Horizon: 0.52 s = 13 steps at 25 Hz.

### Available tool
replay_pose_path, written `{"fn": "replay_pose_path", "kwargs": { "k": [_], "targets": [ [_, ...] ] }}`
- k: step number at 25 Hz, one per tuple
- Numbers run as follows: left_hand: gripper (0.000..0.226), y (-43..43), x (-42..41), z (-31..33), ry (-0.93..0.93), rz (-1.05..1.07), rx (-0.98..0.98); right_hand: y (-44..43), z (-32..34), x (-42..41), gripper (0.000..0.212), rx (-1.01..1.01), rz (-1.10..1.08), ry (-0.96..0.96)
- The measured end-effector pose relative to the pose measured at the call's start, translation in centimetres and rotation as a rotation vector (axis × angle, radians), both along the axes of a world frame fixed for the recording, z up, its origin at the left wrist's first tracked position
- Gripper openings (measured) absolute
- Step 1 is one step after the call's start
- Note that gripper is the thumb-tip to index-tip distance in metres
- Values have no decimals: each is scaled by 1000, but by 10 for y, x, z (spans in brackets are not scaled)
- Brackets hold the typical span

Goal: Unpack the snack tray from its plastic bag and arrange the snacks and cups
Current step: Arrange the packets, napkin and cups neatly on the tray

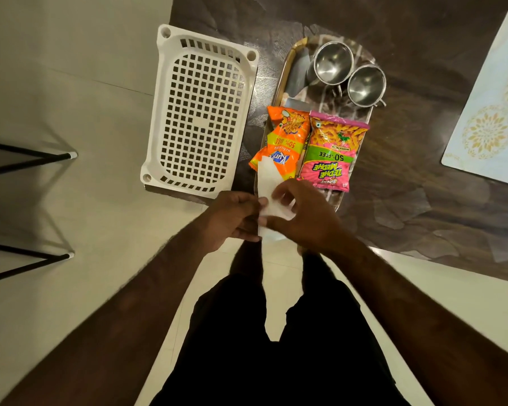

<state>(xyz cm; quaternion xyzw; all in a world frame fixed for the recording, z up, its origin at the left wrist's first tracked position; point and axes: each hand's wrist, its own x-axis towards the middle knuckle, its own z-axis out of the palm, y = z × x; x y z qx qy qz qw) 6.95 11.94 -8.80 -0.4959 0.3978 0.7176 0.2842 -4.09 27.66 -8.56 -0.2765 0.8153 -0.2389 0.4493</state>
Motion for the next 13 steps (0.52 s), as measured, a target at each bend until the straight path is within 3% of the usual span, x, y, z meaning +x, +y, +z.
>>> {"fn": "replay_pose_path", "kwargs": {
  "k": [2, 7, 13],
  "targets": [
    [34, 2, -1, 2, -25, 48, 46, 0, -1, 11, 59, 37, 1, -19],
    [31, 3, 3, 0, -24, 38, -2, 1, -4, 12, 30, 14, -93, 10],
    [27, 8, -9, -2, -118, 45, -102, 2, 1, 8, 28, 26, -1, 23]
  ]
}}
